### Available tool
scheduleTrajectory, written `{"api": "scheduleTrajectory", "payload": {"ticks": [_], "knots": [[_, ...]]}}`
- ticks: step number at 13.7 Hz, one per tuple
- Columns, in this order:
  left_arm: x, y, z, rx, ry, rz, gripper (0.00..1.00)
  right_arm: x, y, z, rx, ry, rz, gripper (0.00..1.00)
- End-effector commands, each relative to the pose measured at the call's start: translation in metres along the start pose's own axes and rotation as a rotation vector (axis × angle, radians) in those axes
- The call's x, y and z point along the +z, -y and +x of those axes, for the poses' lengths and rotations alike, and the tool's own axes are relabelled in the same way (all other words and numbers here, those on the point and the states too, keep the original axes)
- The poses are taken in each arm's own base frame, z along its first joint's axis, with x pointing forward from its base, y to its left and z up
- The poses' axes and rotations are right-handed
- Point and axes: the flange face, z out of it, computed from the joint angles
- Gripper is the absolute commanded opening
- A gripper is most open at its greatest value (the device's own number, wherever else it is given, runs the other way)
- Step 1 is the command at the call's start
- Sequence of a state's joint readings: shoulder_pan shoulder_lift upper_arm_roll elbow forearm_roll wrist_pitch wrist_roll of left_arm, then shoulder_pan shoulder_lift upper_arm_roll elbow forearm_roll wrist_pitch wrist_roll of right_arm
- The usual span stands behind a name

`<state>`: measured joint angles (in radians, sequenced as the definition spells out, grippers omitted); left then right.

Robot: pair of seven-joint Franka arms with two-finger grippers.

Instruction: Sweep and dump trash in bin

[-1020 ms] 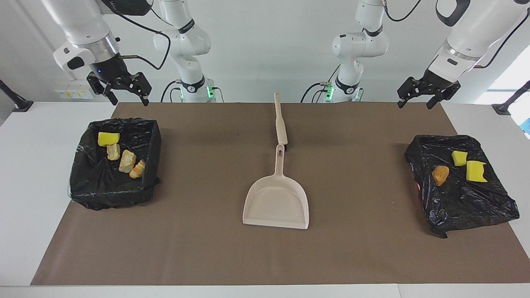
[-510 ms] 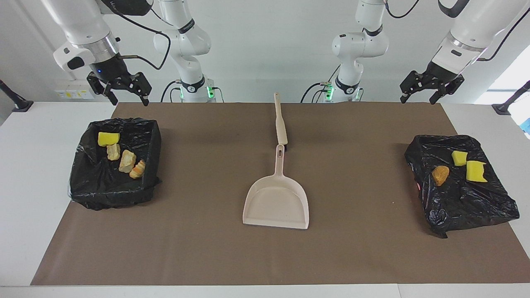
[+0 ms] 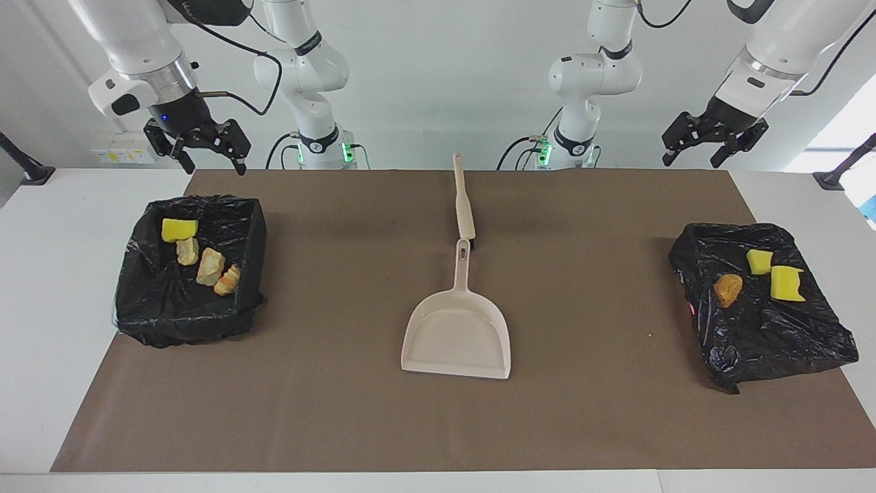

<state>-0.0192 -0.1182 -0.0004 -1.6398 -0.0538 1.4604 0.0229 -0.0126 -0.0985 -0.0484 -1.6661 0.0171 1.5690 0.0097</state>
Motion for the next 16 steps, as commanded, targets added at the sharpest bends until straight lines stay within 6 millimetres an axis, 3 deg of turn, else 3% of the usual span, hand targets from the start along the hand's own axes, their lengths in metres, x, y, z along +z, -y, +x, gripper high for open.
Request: {"api": "scheduleTrajectory", "payload": {"ticks": [1,2,4,16], "knots": [[-0.005,0.003,-0.009,-0.003,0.030,0.042,1.00,-0.003,0.012,-0.006,-0.074,0.003,-0.092,1.00],[-0.007,0.004,-0.009,-0.008,0.029,0.041,1.00,-0.007,0.027,-0.008,-0.121,0.014,-0.146,1.00],[-0.011,0.007,-0.007,-0.018,0.007,0.035,1.00,-0.017,0.033,-0.009,-0.118,0.041,-0.131,1.00],[-0.014,0.006,0.002,-0.035,-0.073,0.027,1.00,-0.013,0.030,-0.005,-0.060,0.041,-0.034,1.00]]}}
